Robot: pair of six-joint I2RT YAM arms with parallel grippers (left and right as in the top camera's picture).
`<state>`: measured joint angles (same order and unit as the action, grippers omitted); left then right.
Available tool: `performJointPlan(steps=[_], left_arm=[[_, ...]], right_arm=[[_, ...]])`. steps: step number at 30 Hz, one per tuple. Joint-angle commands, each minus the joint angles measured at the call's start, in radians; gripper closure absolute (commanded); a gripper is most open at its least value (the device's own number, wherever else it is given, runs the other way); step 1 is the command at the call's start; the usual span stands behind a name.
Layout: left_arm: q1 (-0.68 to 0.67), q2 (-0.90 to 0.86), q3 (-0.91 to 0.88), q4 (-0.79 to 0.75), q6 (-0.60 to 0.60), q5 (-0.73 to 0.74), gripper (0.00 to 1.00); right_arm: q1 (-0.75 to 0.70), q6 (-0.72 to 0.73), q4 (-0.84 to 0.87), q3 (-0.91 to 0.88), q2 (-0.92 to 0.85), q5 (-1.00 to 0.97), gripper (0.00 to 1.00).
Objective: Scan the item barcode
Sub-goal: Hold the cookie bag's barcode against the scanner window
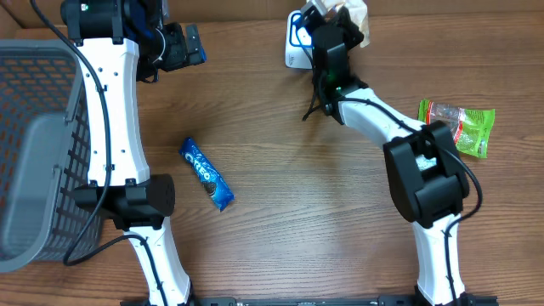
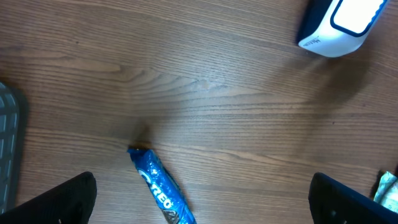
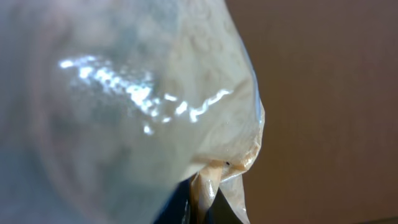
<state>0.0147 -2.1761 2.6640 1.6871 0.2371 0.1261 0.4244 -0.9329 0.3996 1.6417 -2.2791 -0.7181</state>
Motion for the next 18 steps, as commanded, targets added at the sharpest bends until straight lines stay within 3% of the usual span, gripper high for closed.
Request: performJointPlan(steps=[1,18], left_arm=[[-0.004,-0.001,0.019,0.002,0.014,-0.003,0.0],[-0.004,-0.001,0.019,0.002,0.014,-0.003,0.0]], right_arm=[[-0.002,-0.178,0.039,0.007,-0.041,0.009,0.96],[-0.002,-0.187,-0.078,0.007,-0.05,0.051,0.96]])
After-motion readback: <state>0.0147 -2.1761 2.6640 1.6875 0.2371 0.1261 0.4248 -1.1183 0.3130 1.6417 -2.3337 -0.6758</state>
